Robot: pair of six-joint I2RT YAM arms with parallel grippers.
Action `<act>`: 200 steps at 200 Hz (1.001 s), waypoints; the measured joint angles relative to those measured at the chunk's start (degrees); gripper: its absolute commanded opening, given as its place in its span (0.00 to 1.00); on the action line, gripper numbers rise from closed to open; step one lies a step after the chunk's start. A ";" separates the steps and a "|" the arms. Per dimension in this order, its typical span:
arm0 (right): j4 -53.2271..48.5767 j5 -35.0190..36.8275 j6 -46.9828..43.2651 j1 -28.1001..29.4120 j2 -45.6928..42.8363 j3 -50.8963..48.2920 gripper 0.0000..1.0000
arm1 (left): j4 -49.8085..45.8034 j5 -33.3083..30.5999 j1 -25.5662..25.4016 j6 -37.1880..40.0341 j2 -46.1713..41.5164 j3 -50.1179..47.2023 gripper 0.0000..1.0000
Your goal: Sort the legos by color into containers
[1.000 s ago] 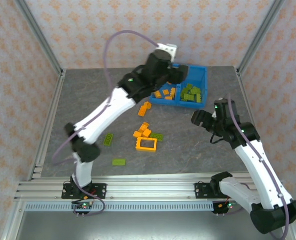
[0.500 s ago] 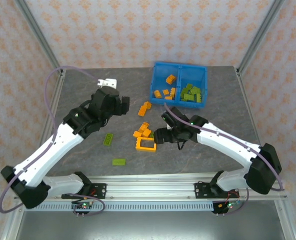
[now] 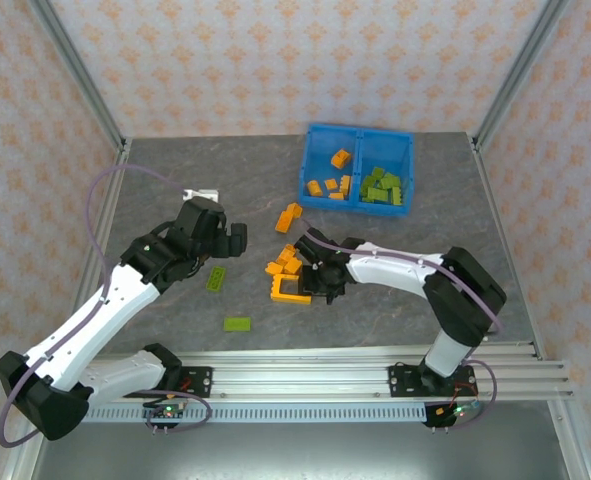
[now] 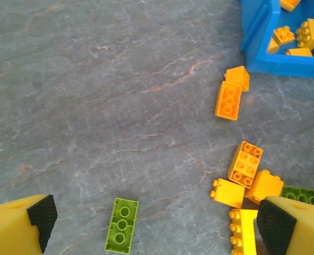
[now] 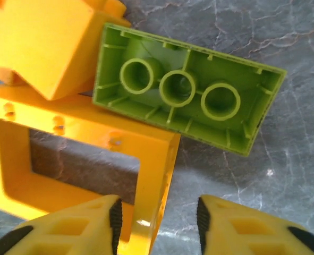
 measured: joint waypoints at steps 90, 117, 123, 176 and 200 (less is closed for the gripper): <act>-4.11 6.36 1.77 0.15 -4.46 0.20 0.06 | 5.79 5.25 0.00 1.73 -1.31 -2.64 1.00; -8.52 10.43 1.44 0.09 -11.04 3.28 0.05 | 8.72 8.96 0.00 3.08 -3.72 -3.63 1.00; -9.38 11.34 1.20 -0.09 -12.28 4.52 0.05 | 9.44 9.84 0.00 3.45 -4.44 -3.85 1.00; -11.06 20.57 -4.46 -7.52 -12.55 22.12 0.05 | 16.35 21.31 0.00 5.97 -8.98 -5.40 1.00; -10.36 22.91 -7.63 -12.22 -5.68 31.15 0.05 | 17.99 25.33 -0.04 5.97 -9.01 -6.16 1.00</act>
